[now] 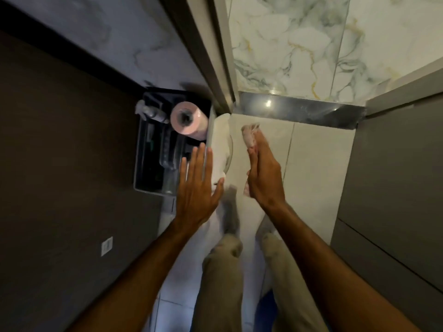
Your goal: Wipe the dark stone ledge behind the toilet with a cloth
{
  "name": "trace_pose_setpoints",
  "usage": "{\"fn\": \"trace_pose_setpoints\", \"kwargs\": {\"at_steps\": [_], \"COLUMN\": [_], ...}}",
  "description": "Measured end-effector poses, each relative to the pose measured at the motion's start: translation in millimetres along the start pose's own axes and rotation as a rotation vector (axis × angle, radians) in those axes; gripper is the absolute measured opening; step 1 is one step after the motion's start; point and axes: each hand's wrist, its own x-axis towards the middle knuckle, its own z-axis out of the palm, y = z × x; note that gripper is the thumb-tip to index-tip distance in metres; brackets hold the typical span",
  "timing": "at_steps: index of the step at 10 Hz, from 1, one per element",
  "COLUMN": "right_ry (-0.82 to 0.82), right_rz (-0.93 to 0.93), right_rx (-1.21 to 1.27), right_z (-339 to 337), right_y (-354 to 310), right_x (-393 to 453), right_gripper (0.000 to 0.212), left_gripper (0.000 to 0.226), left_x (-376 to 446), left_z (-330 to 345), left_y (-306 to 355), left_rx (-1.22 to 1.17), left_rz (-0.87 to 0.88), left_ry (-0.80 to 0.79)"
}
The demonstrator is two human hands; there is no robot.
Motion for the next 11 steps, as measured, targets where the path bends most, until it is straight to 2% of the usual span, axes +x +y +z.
{"fn": "trace_pose_setpoints", "kwargs": {"at_steps": [1, 3, 4, 5, 7, 9, 10, 11], "right_ry": [-0.14, -0.309, -0.236, -0.098, -0.074, -0.187, -0.2, -0.201], "right_rz": [0.018, 0.05, 0.081, 0.165, 0.106, 0.14, 0.139, 0.103], "right_rx": [0.048, -0.078, -0.229, -0.436, -0.673, -0.802, -0.717, -0.568], "right_z": [60, 189, 236, 288, 329, 339, 331, 293], "right_y": [-4, 9, 25, 63, 129, 151, 131, 78], "right_x": [-25, -18, 4, 42, 65, 71, 64, 19], "right_gripper": [0.038, 0.05, 0.052, 0.06, 0.079, 0.083, 0.078, 0.079], "left_gripper": [0.079, 0.089, 0.08, 0.072, 0.073, 0.076, 0.081, 0.086], "left_x": [-8, 29, 47, 64, 75, 80, 82, 67], "left_z": [-7, 22, 53, 99, 138, 148, 138, 97], "left_y": [-66, -154, -177, -198, -207, -210, -211, -203], "left_rx": [0.007, 0.009, 0.004, -0.124, -0.144, -0.118, -0.073, -0.086], "left_rz": [-0.077, -0.128, -0.04, 0.024, 0.084, 0.107, 0.09, 0.065], "left_ry": [0.036, 0.056, 0.073, 0.12, 0.134, 0.111, 0.048, 0.095]}}
